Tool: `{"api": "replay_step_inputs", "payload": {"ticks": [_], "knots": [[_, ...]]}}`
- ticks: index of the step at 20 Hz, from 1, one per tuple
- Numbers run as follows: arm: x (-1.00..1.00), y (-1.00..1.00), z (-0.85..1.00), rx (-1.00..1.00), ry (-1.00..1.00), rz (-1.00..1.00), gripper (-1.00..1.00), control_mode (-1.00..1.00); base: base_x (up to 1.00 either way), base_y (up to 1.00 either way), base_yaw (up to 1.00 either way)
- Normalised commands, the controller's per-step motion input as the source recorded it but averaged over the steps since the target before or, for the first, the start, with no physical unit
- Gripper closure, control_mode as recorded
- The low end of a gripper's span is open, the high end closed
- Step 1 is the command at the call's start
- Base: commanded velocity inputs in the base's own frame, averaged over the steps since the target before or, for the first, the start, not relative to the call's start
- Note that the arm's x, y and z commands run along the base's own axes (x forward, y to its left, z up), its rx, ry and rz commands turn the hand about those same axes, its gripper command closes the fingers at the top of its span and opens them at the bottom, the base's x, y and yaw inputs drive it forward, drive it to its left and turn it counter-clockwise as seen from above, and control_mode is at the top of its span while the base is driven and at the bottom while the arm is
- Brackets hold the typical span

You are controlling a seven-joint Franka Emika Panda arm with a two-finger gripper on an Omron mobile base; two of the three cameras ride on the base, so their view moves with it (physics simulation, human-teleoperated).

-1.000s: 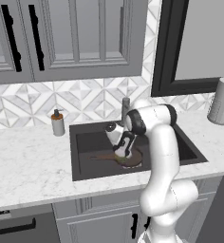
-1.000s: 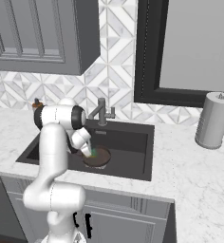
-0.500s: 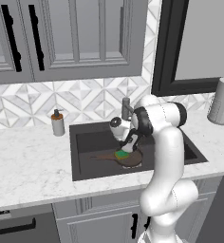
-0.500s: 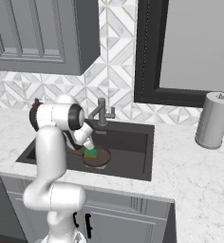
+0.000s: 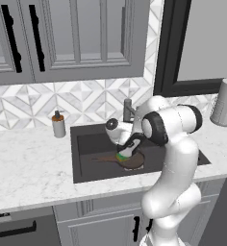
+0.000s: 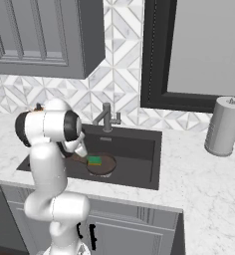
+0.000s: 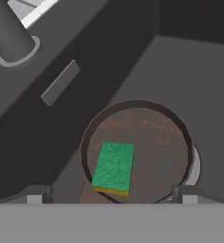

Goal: Pick the pan and sponge and place them into the sink. Then turn on the water.

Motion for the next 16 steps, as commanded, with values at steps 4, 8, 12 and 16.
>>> {"api": "replay_step_inputs", "payload": {"ticks": [4, 8, 12, 16], "knots": [[-0.63, 0.25, 0.9, 0.0, -0.17, 0.04, -1.0, -1.0, 0.0, 0.0, 0.0], [-0.69, 0.07, 0.99, 0.0, -0.19, 0.12, -1.0, -1.0, 0.0, 0.0, 0.0], [-0.71, 0.0, 0.98, 0.0, -0.19, 0.15, -1.0, -1.0, 0.0, 0.0, 0.0], [-0.68, 0.0, 0.99, 0.03, -0.13, 0.1, -1.0, -1.0, 0.0, 0.0, 0.0]]}}
